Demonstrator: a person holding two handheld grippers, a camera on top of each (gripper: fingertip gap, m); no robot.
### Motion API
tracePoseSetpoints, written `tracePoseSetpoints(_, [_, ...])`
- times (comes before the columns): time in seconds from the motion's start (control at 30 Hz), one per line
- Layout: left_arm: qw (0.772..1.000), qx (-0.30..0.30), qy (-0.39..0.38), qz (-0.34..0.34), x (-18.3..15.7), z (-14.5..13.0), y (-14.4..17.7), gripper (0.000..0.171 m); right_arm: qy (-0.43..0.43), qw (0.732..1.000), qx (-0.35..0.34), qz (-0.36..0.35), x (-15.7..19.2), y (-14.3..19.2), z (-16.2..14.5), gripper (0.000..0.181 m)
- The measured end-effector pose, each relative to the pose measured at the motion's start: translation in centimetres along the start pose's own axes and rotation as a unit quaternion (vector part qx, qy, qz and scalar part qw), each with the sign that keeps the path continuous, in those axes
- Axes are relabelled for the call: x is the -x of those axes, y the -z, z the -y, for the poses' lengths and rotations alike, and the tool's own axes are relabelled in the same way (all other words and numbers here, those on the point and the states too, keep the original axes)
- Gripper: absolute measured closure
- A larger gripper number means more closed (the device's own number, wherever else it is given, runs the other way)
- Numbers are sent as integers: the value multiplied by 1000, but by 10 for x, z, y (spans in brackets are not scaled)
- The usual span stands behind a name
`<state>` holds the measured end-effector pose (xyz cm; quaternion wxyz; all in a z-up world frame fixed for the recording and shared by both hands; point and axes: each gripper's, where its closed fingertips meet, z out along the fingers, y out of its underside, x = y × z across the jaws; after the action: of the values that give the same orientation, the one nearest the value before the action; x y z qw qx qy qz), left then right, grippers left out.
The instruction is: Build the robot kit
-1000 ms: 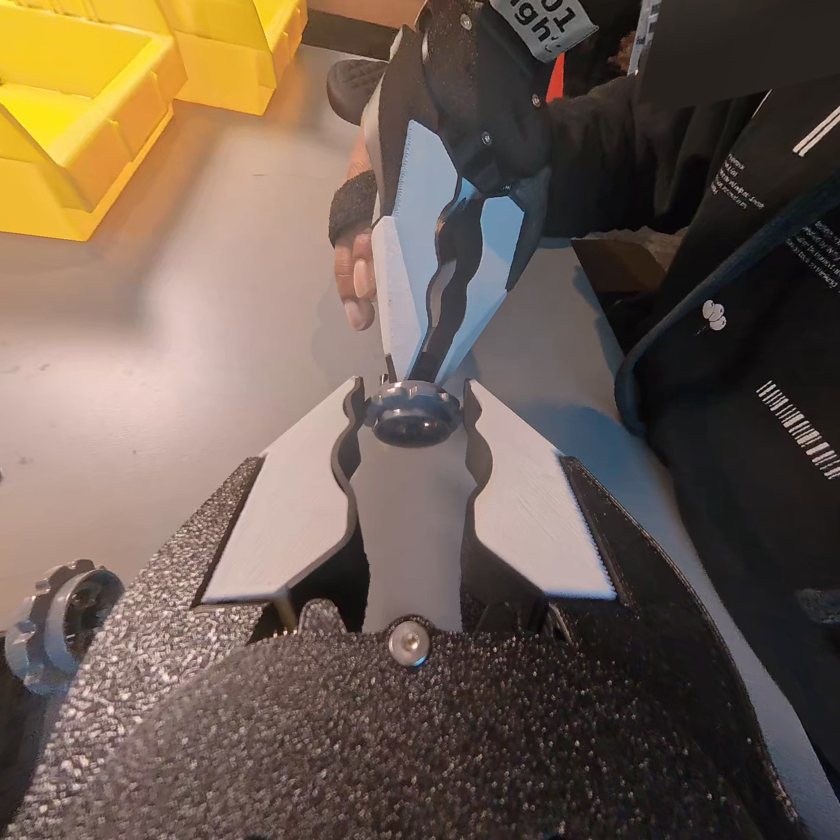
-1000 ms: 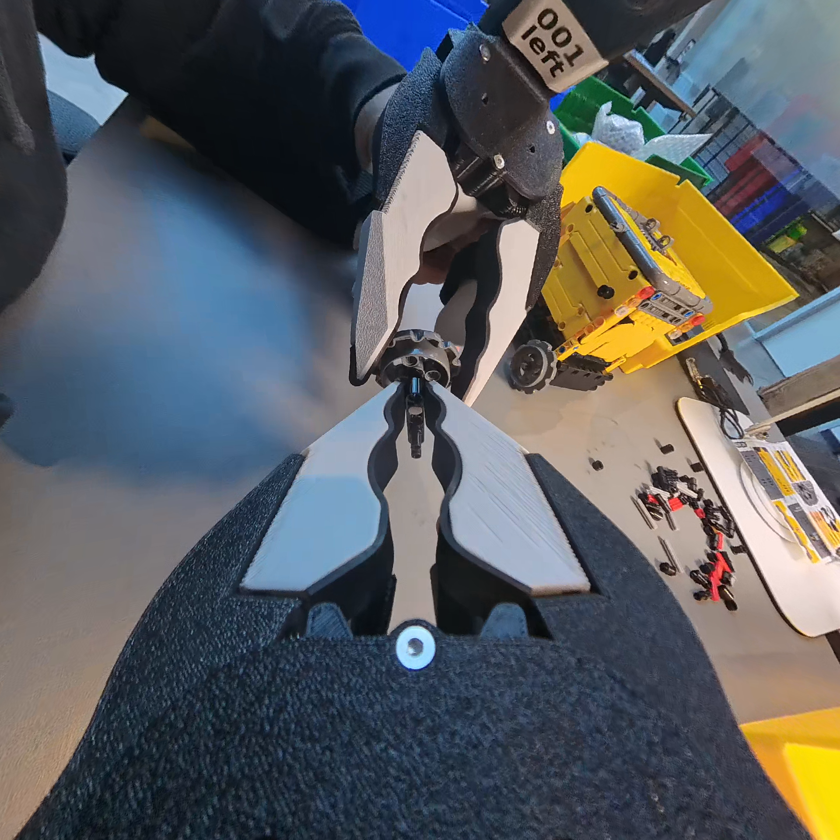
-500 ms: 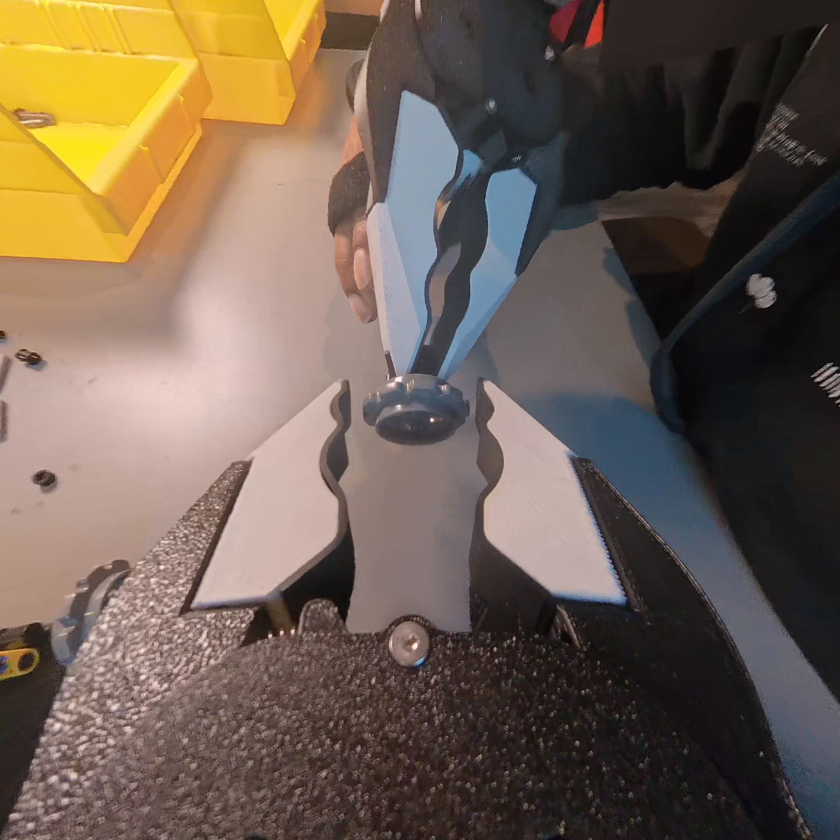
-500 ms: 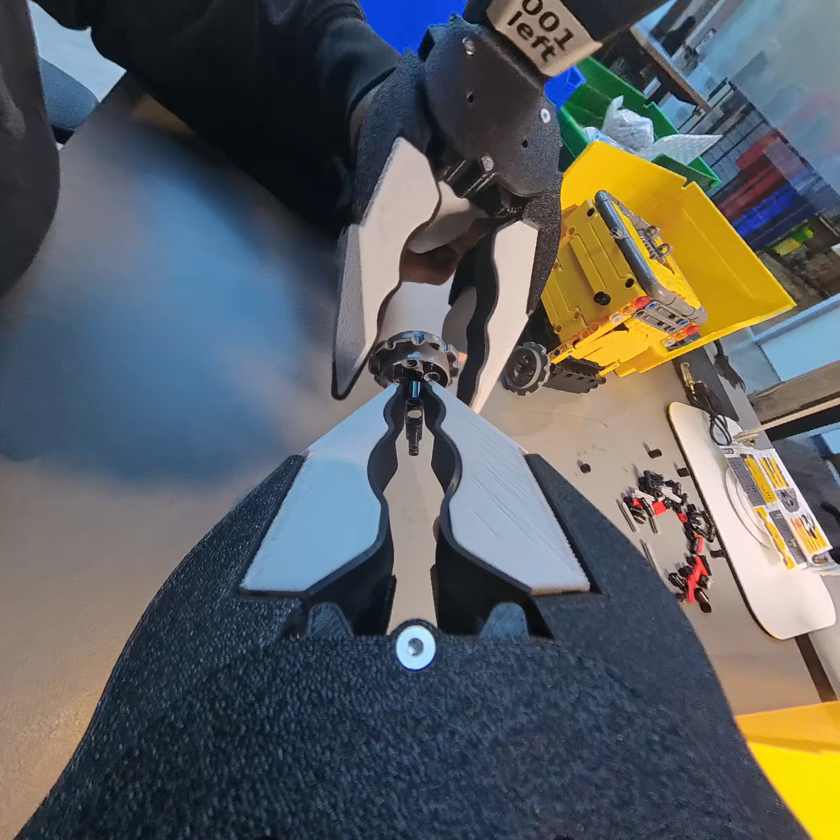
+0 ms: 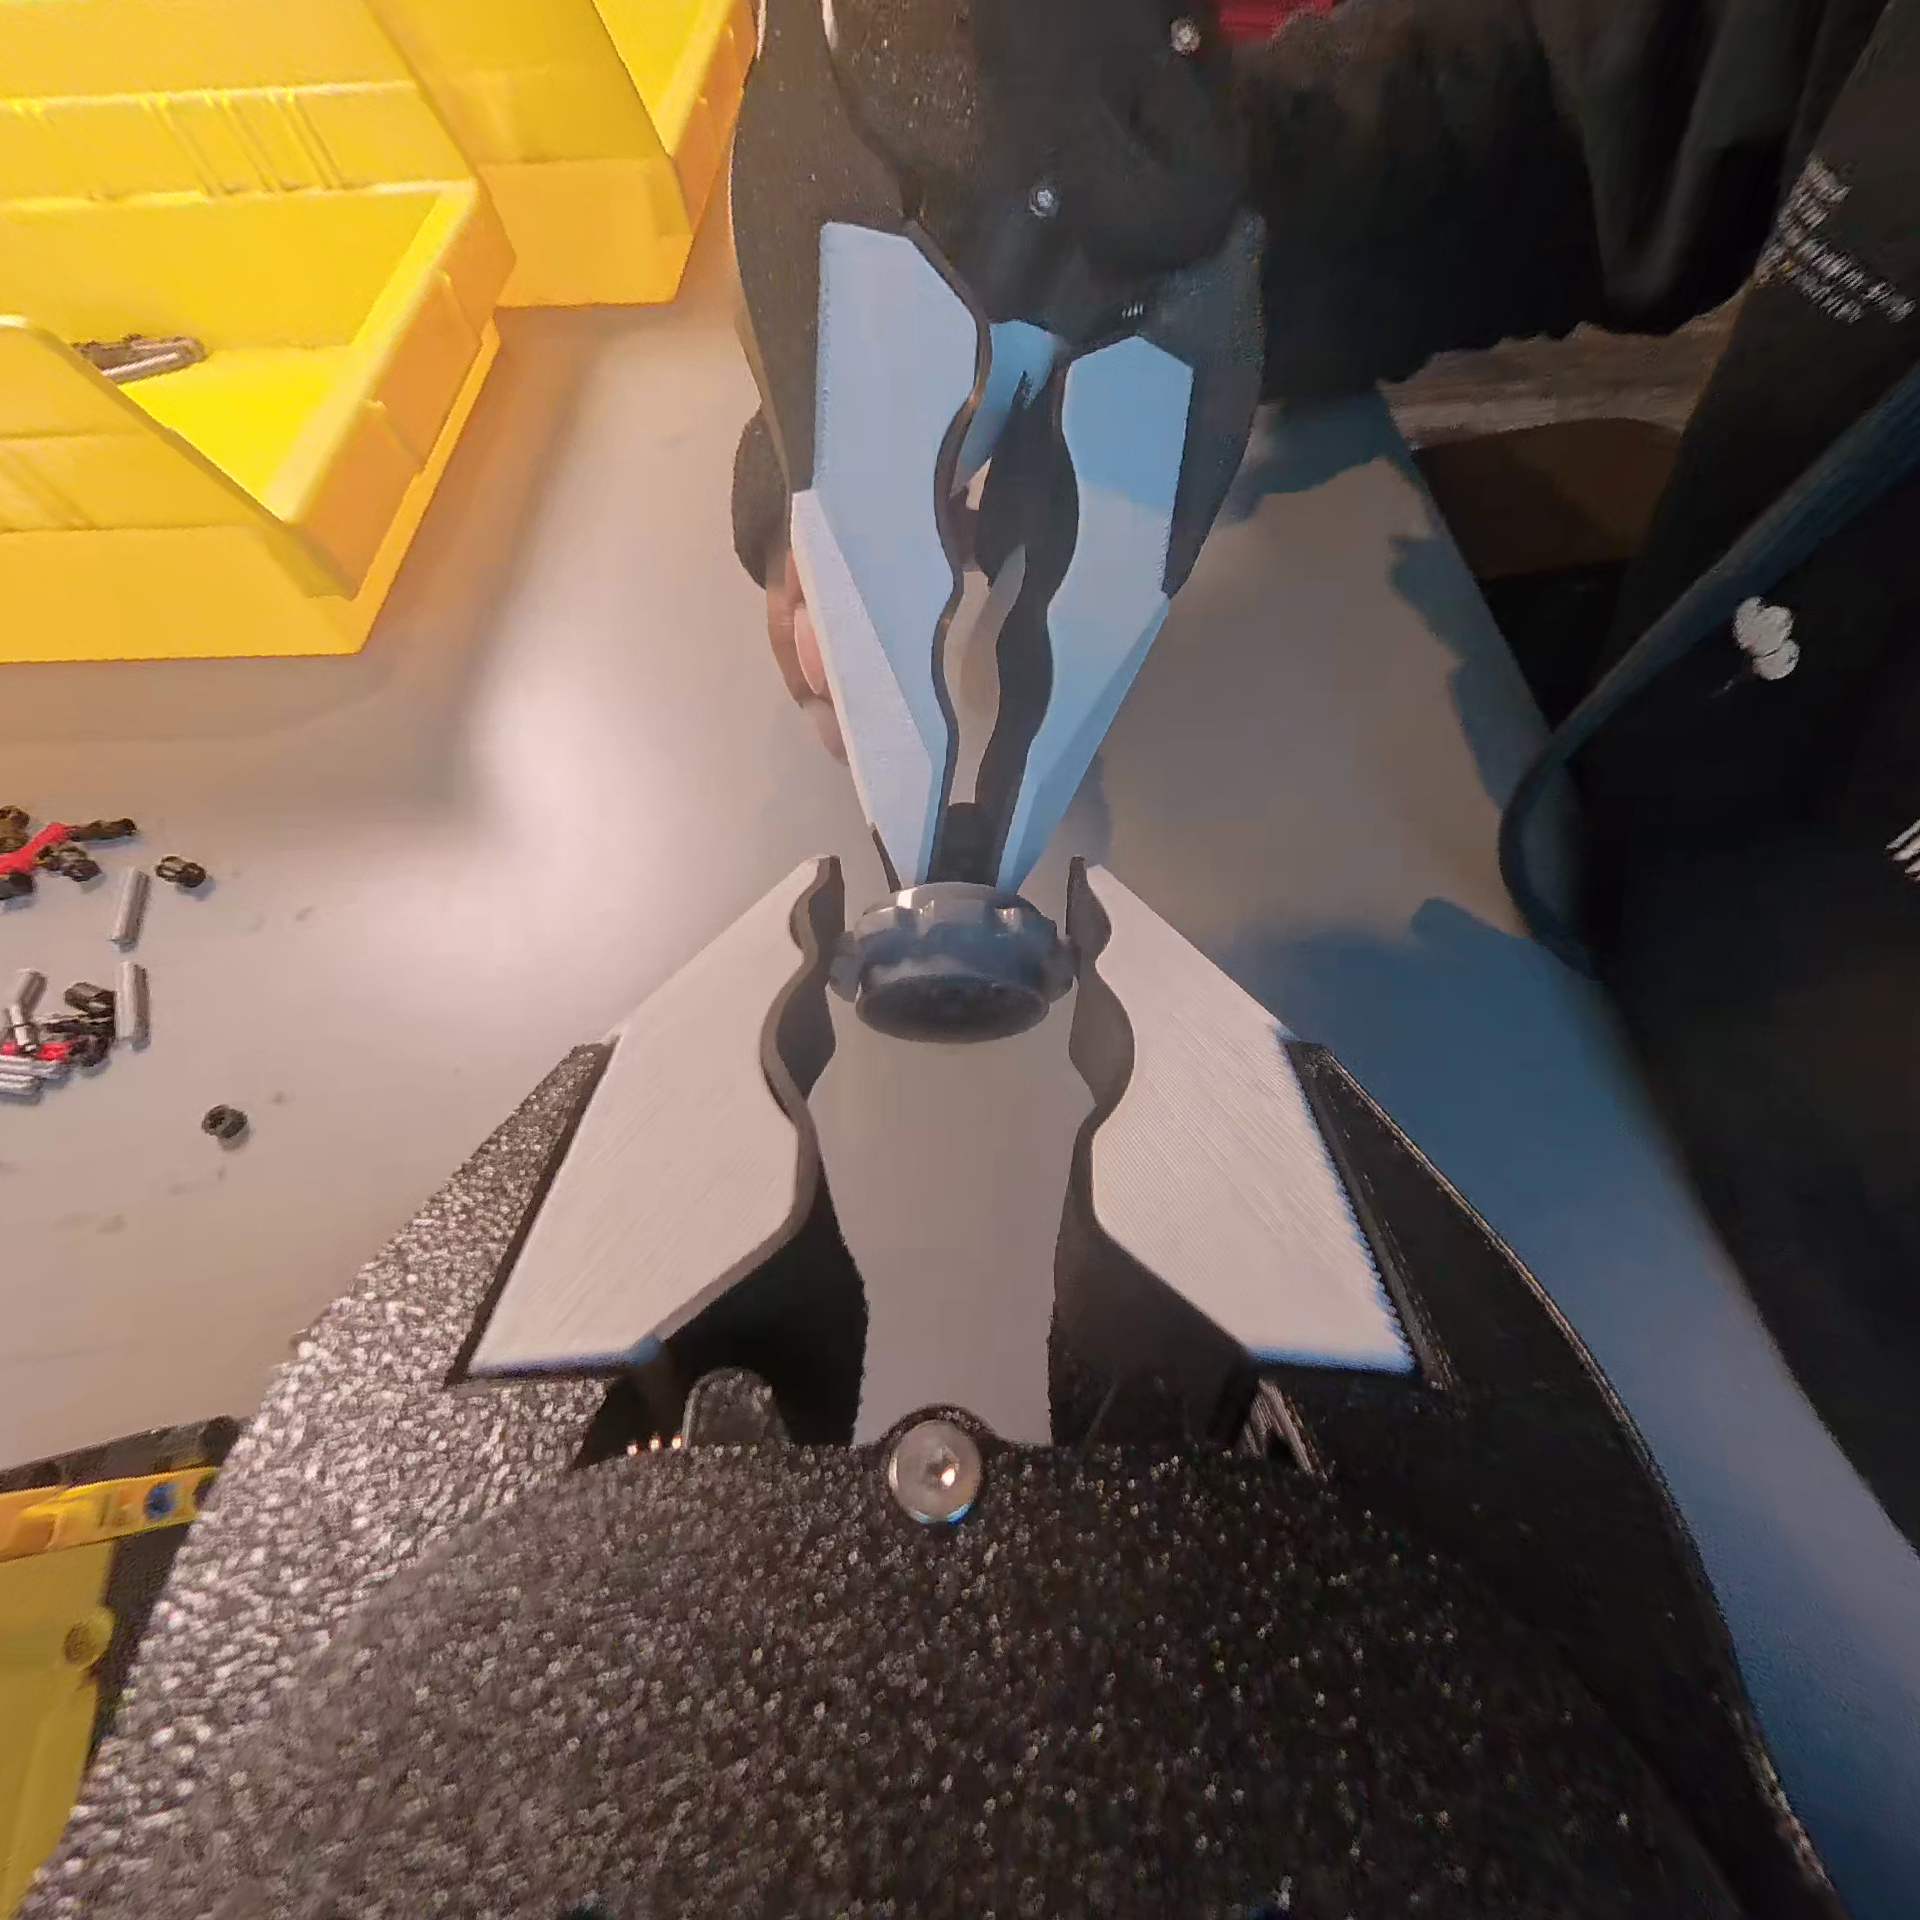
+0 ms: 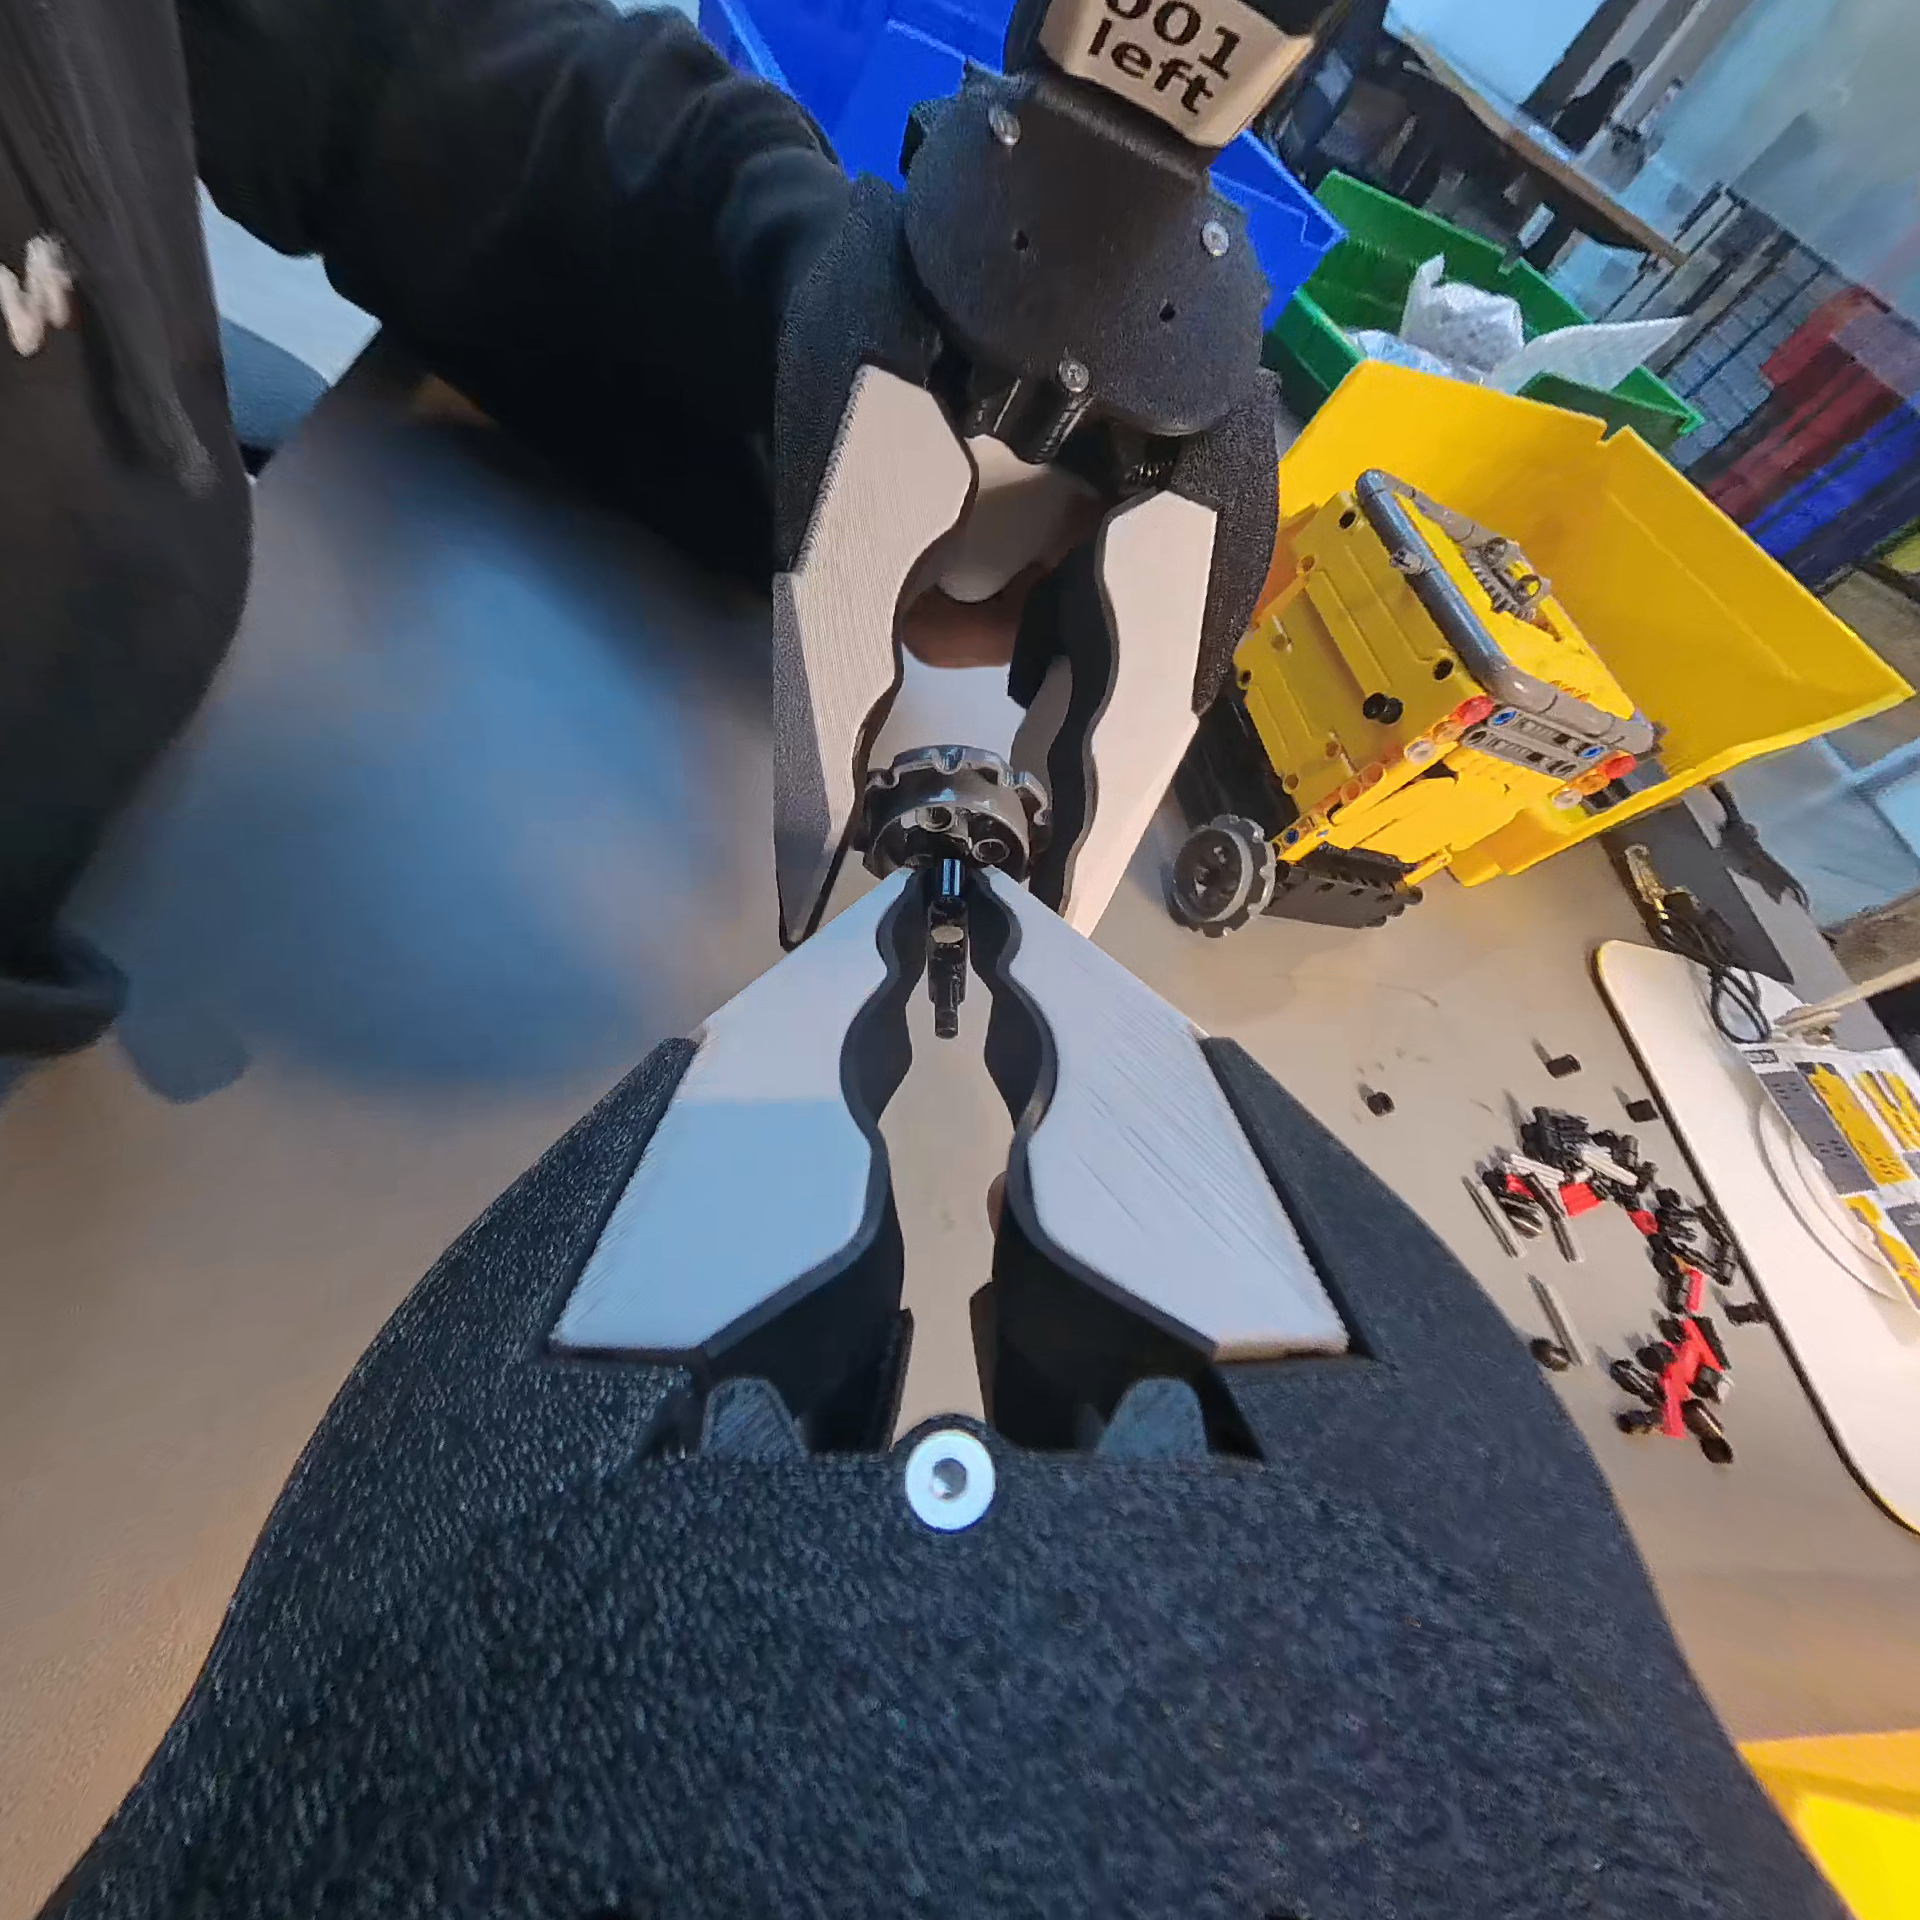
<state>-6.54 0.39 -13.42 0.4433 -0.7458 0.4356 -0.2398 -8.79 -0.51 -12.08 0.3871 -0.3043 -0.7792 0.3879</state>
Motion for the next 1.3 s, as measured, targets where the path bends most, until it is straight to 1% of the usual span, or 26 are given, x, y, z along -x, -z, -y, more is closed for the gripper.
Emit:
tracePoseSetpoints(0.13, [1000,-21,8,-13,-4,8,2,131,-14,1000,-22,7,0,6,7,175])
tracePoseSetpoints(0.33, [999,-26,15,-24,-8,8,-1,131,-29,999,-39,19,4,8,6,175])
tracePoseSetpoints(0.63, [999,-27,19,-27,-10,9,-3,131,-40,997,-48,36,7,13,5,175])
tracePoseSetpoints(1.0, [999,-32,26,-32,-13,12,-2,131,-42,997,-56,40,7,17,7,175])
tracePoseSetpoints(1.03, [999,-24,25,-29,-11,8,0,131,-43,997,-56,41,7,18,6,175])
tracePoseSetpoints(1.07, [999,-16,31,-7,0,1,10,131,-43,998,-38,31,1,26,-4,175])
tracePoseSetpoints(1.1, [997,-45,60,11,15,2,26,132,-69,997,-45,0,-16,44,-11,176])
tracePoseSetpoints(1.13, [995,-75,70,-9,12,15,28,132,-75,996,-55,0,-17,47,-7,176])
tracePoseSetpoints(1.17, [999,-41,21,-21,0,18,9,131,-31,998,-46,25,0,30,0,175])
tracePoseSetpoints(1.2, [1000,-8,-18,-21,-6,18,-3,131,-12,998,-54,43,7,19,7,175])
tracePoseSetpoints(1.23, [1000,-15,-9,-14,0,20,2,131,-32,997,-66,39,-4,22,7,175])
tracePoseSetpoints(1.27, [999,-31,15,-3,9,20,14,131,-51,995,-78,30,-14,31,6,175])
tracePoseSetpoints(1.3, [999,-35,21,18,18,17,23,131,-50,996,-72,24,-18,37,3,175])
